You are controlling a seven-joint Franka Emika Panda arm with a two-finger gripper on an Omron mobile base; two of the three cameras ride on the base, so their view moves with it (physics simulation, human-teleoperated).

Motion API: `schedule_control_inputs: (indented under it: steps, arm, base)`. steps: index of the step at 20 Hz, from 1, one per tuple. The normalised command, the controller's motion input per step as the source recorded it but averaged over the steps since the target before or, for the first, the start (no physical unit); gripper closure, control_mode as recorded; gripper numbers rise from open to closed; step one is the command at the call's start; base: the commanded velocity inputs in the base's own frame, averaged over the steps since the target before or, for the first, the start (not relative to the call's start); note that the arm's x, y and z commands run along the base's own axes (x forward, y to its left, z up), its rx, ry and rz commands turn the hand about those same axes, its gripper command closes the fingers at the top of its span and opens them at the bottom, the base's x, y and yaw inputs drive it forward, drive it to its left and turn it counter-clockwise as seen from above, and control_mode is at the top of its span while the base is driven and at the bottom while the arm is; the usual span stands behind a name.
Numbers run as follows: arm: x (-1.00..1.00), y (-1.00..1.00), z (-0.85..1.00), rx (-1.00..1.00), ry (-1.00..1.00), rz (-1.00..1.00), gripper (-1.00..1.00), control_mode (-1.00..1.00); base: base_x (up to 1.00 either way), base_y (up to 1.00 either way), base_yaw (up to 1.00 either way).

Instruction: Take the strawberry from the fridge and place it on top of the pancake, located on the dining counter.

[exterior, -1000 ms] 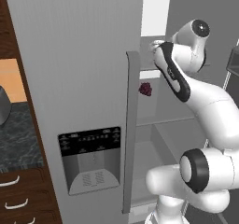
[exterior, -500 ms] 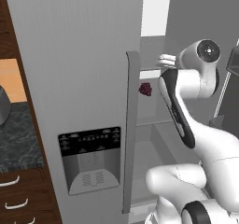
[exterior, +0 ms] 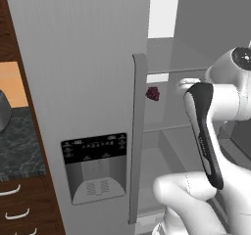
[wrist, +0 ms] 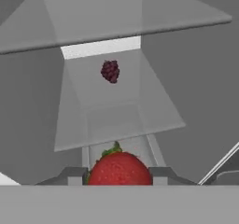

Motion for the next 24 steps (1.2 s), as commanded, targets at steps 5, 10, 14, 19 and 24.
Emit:
schedule_control_inputs:
  steps: [5,10,14,19,24]
  arm:
    - [-0.74,0.13,-0.94,-0.06,0.22,0.08,1.00,-1.00]
    - [-0.20,0.20,-0.75,-0.01,0.22,0.02,1.00,-1.00]
    - [-0.14,0.00,-0.33,0.00,0.07,0.00,1.00,-1.00]
    - [-0.36,-0.01,-0.14,0.00,0.02,0.00,1.00,-1.00]
    - [-0.54,0.00,-0.17,0.00,-0.01,0.00,1.00,1.00]
  base:
    - [0.00,0.00,0.00]
    - [0.00,0.00,0.00]
    - [0.00,0.00,0.00]
    - [0.00,0.00,0.00]
    - [-0.12,0.00,0.00]
